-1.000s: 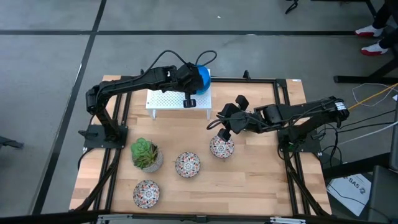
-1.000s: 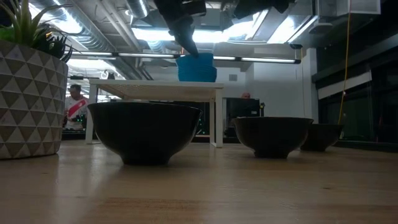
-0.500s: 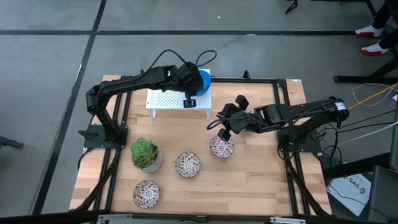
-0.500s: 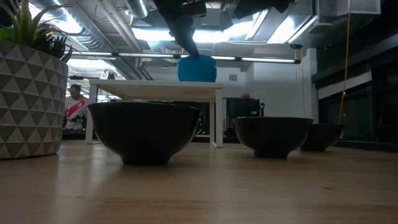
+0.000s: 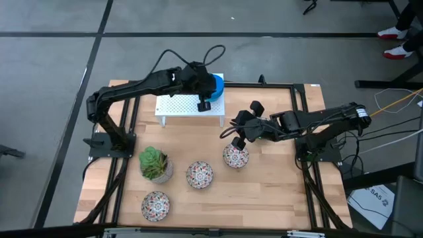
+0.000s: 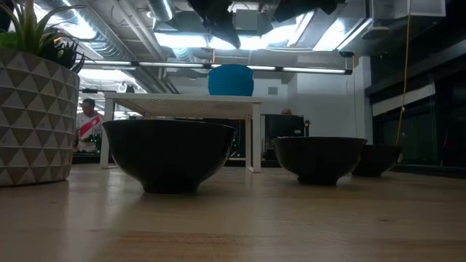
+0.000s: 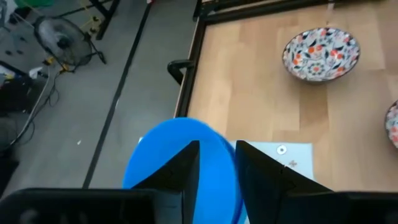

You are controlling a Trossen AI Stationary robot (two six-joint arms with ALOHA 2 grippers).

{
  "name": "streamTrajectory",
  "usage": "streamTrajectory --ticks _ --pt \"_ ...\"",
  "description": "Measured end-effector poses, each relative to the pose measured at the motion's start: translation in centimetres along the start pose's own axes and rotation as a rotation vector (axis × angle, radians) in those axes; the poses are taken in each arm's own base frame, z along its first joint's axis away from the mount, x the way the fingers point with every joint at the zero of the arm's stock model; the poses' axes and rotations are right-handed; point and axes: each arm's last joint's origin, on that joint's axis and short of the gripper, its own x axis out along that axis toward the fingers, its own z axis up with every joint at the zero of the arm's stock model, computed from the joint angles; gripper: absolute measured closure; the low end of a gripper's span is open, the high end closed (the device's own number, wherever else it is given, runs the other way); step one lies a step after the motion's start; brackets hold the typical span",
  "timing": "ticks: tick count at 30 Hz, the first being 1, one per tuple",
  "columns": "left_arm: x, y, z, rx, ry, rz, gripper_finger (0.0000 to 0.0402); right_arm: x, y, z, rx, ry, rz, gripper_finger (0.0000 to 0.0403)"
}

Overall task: Pick & Place Mini bowls
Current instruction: Stack the blue bowl on the blue bowl on the shelf

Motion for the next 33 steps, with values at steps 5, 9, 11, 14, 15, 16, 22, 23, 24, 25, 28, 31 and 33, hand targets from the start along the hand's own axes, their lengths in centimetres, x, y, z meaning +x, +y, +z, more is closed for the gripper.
streamTrajectory --ticks 5,9,11,14,15,16,22,23,24,25,28,31,33 --pt "0.5 -0.1 -0.1 -0.024 0.016 -0.004 0.0324 0.0 0.0 0.0 -0.001 0.000 -0.001 0.0351" --pt "2.3 -0.5 -0.6 -0.017 0.063 -0.015 0.0355 0.0 0.0 0.0 -0.001 0.000 -0.001 0.0351" --pt "2.7 -0.6 -0.7 -0.017 0.072 -0.019 0.0370 0.0 0.0 0.0 -0.001 0.000 -0.001 0.0351" --pt "3.2 -0.8 -0.8 -0.013 0.087 -0.025 0.0392 0.0 0.0 0.0 0.000 0.000 -0.001 0.0351" --pt "3.3 -0.9 -0.9 -0.012 0.093 -0.028 0.0396 0.0 0.0 0.0 0.000 0.000 -0.001 0.0351" --pt "3.3 -0.9 -0.9 -0.014 0.098 -0.029 0.0398 0.0 0.0 0.0 0.000 0.000 -0.001 0.0351" --pt "3.3 -0.7 -1.0 -0.024 0.097 -0.030 0.0399 0.0 0.0 0.0 0.000 0.000 -0.001 0.0351" --pt "3.3 -0.6 -1.0 -0.029 0.097 -0.029 0.0400 0.0 0.0 0.0 0.000 0.000 -0.001 0.0351" --pt "3.3 -0.6 -1.0 -0.033 0.098 -0.027 0.0400 0.0 0.0 0.0 0.000 0.000 -0.001 0.0351" --pt "3.3 -0.6 -1.0 -0.037 0.099 -0.022 0.0400 0.0 0.0 0.0 0.000 0.000 -0.001 0.0351" --pt "3.3 -0.5 -1.0 -0.041 0.101 -0.017 0.0399 0.0 0.0 0.0 -0.001 0.000 -0.001 0.0351" --pt "3.4 -0.2 -1.3 -0.060 0.121 -0.026 0.0400 0.0 0.0 0.0 -0.002 0.000 -0.001 0.0351" --pt "3.7 -0.1 -1.6 -0.073 0.139 -0.025 0.0399 0.0 0.0 0.0 -0.003 0.000 -0.001 0.0351"
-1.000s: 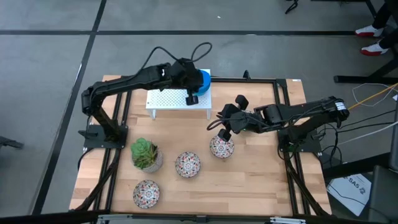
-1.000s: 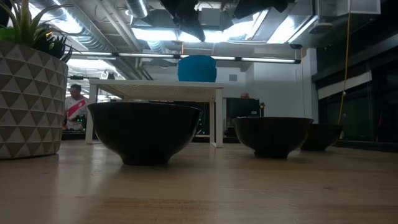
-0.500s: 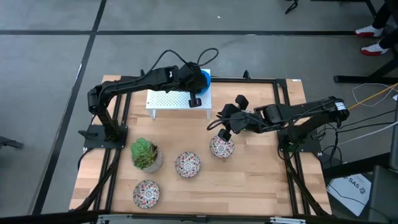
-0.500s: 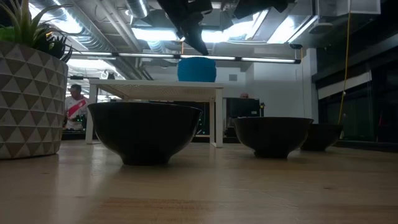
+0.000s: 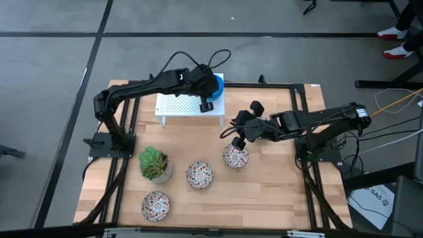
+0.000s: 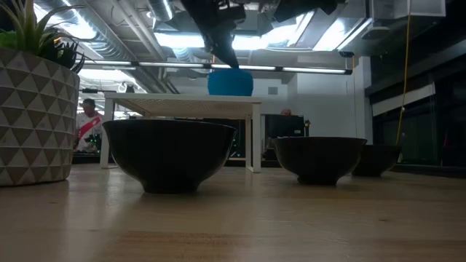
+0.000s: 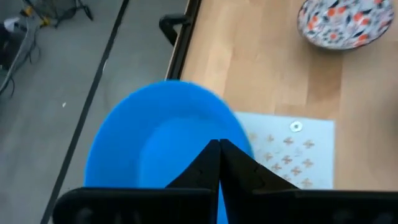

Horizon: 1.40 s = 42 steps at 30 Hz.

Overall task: Pick & Place Mini bowls
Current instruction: Stack the blue bowl on the blue bowl on the shelf, then put the white patterned bowl on the shelf

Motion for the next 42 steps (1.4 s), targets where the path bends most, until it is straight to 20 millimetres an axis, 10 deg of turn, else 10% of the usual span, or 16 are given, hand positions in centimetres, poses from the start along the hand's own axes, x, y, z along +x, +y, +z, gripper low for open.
streamTrajectory --ticks 9,28,42 --pt "-0.1 0.0 0.0 0.000 0.008 0.011 0.0399 0.0 0.0 0.0 -0.019 0.000 0.000 0.0351" --pt "-10.6 1.4 0.5 -0.064 -0.253 0.108 0.0400 0.0 0.1 -0.2 0.078 0.031 0.041 0.0351" --pt "-12.4 0.4 0.3 -0.030 -0.307 -0.063 0.0397 -0.3 -0.5 -2.3 -0.079 0.246 0.044 0.0351"
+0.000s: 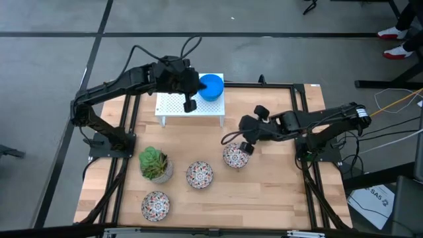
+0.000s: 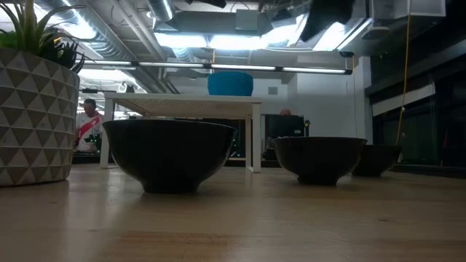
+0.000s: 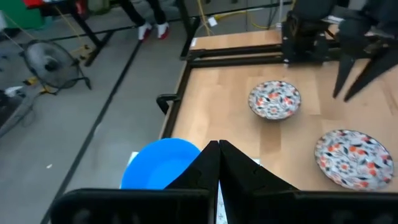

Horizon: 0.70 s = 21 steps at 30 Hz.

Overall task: Pick & Place Mini bowls
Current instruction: Put the white patterned bowl on the shelf

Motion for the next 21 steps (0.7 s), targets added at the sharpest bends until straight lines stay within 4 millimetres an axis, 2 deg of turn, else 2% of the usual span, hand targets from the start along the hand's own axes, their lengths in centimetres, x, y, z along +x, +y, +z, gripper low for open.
streamTrajectory --ticks 3,6,9,15,21 --pt "0.1 -0.1 -0.2 0.001 0.023 -0.014 0.0397 -0.1 -0.1 -0.8 -0.007 0.055 0.007 0.0351" --pt "0.1 -0.1 -0.4 0.001 0.038 -0.019 0.0400 -0.2 -0.1 -2.0 -0.018 0.028 0.023 0.0351" --pt "0.1 -0.3 -0.5 -0.013 0.055 -0.028 0.0399 0.1 -0.2 -3.9 -0.010 -0.053 0.119 0.0351" --pt "0.0 -1.4 -0.4 0.021 0.054 -0.069 0.0398 1.3 -1.0 -8.6 0.069 -0.254 0.463 0.0351" --pt "-0.2 -2.7 -0.2 0.063 0.041 -0.185 0.0398 1.8 -2.4 -12.5 0.149 -0.485 0.607 0.0351"
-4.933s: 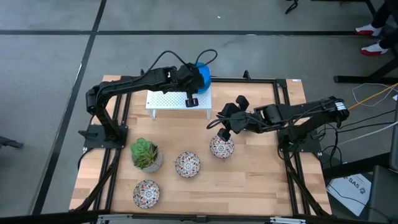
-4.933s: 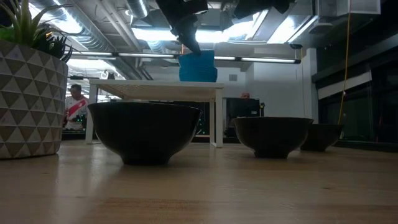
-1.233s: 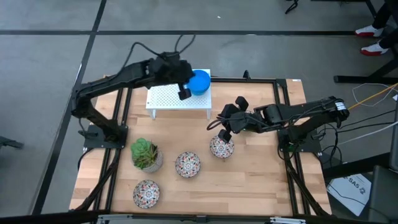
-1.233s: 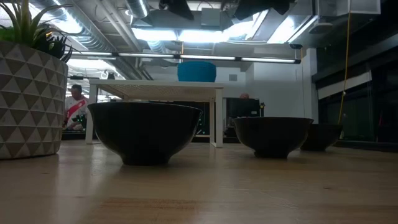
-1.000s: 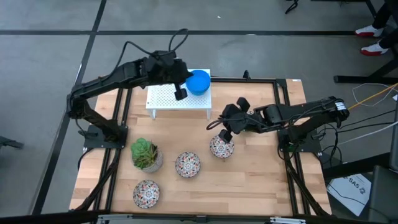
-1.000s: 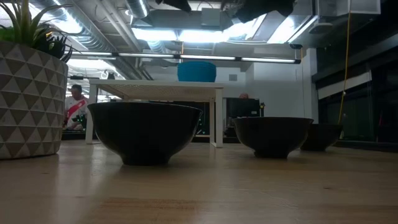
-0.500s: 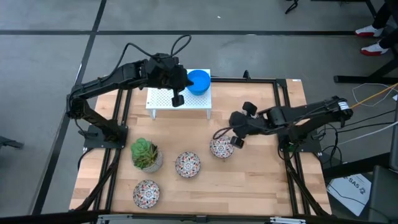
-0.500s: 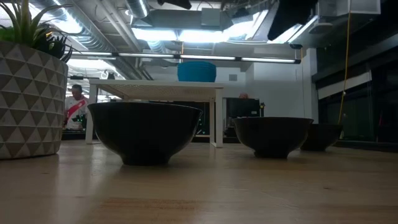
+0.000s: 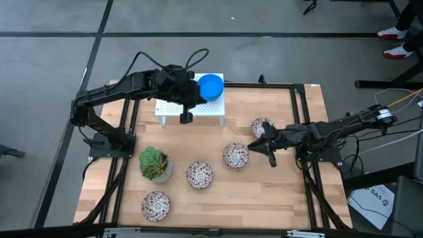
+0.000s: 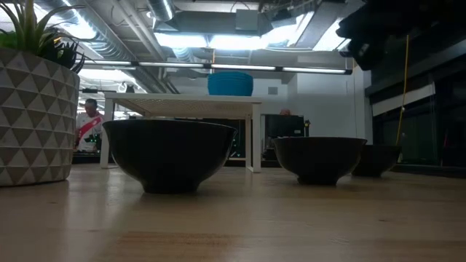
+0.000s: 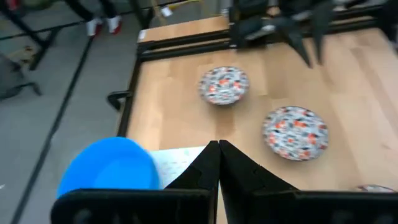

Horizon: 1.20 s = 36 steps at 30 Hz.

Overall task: Pick & Place Mini bowls
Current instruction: Put the white patterned bowl on the shelf

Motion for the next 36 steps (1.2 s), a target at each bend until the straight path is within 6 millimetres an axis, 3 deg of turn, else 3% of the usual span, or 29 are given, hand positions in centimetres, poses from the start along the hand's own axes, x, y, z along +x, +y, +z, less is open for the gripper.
streamTrajectory --ticks 10,24,36 --pt "0.0 -1.3 -0.3 0.003 0.047 -0.057 0.0399 -3.4 -1.8 -3.7 -0.004 -0.242 0.118 0.0351" --pt "0.0 -1.4 -0.2 0.006 0.047 -0.059 0.0400 -4.8 -3.9 -8.4 -0.025 -0.364 0.108 0.0351" --pt "0.0 -1.4 -0.2 -0.012 0.047 -0.059 0.0395 -5.7 -4.9 -9.2 -0.084 -0.318 0.031 0.0351"
